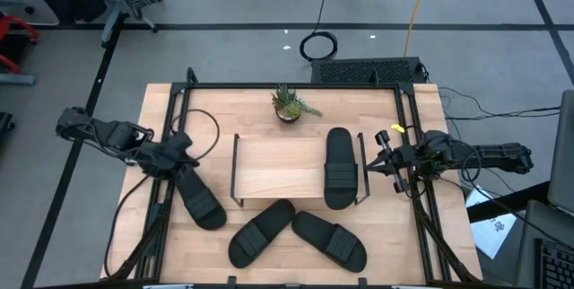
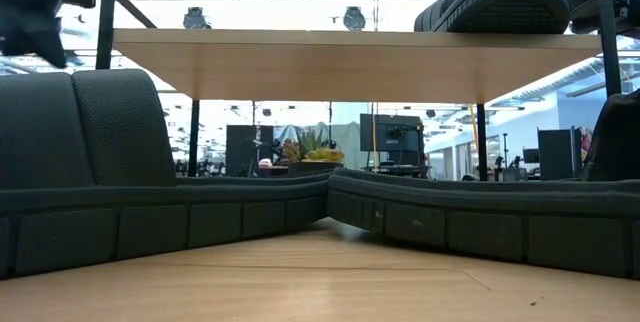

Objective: Pick and place slides into the shelf
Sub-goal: Put the black sandal on the shelf

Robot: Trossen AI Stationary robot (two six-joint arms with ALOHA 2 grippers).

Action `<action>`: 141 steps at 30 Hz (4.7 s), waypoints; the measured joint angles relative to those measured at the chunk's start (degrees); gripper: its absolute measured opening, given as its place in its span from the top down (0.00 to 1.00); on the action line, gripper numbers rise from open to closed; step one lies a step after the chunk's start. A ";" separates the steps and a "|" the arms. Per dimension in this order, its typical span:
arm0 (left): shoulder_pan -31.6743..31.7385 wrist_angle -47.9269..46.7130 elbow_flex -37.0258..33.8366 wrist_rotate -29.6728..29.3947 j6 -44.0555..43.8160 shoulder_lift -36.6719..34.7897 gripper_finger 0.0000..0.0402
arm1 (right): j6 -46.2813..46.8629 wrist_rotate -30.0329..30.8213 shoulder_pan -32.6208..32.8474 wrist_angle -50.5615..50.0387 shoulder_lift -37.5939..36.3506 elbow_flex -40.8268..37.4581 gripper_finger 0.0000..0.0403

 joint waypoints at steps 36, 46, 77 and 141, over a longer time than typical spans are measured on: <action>-5.56 14.91 -9.48 16.70 -8.21 10.95 0.19 | 1.01 -0.15 0.00 -0.02 3.91 -0.01 1.00; -10.54 16.11 -9.48 16.21 -9.76 17.49 0.19 | 1.05 -1.77 0.00 0.00 4.03 -0.03 1.00; -12.92 29.34 -9.35 20.19 0.71 31.87 0.84 | 2.51 -1.64 0.02 1.30 4.03 -0.03 1.00; 28.11 -12.02 68.51 42.13 79.26 57.62 1.00 | -0.68 -1.42 0.00 1.31 4.88 -0.03 1.00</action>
